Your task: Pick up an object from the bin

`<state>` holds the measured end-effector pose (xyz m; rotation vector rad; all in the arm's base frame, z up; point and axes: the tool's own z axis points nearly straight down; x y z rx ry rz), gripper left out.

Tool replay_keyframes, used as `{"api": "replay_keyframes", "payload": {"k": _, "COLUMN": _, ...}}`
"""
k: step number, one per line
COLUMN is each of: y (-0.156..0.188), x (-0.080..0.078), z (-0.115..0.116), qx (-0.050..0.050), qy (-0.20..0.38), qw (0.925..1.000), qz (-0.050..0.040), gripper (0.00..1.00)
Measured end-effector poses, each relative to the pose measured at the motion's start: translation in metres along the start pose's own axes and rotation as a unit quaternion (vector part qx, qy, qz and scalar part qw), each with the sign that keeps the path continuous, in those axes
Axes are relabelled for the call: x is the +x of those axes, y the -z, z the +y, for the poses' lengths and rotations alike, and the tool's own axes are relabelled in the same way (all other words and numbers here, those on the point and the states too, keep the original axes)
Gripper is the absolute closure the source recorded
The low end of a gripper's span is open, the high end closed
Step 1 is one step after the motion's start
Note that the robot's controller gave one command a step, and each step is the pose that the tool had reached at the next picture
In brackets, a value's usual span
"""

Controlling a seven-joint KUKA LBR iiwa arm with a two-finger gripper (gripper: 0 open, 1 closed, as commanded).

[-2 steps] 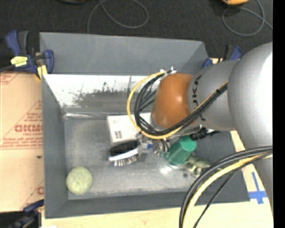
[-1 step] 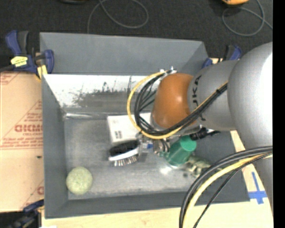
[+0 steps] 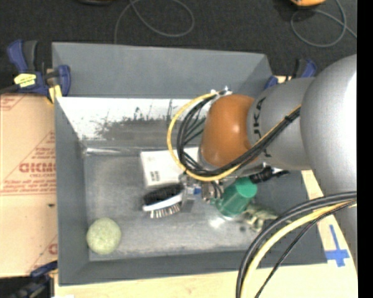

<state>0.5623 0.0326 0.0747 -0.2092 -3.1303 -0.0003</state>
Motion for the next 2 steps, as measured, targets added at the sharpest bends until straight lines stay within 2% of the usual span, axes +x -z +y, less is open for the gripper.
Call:
{"api": "replay_keyframes", "payload": {"k": 1, "y": 0.022, "x": 0.001, "z": 0.0, "qx": 0.0, "qy": 0.0, "qw": 1.0, "qz": 0.0021, "gripper": 1.0}}
{"api": "replay_keyframes", "payload": {"k": 2, "y": 0.039, "x": -0.001, "z": 0.0, "qx": -0.001, "qy": 0.0, "qw": 1.0, "qz": -0.0034, "gripper": 1.0}}
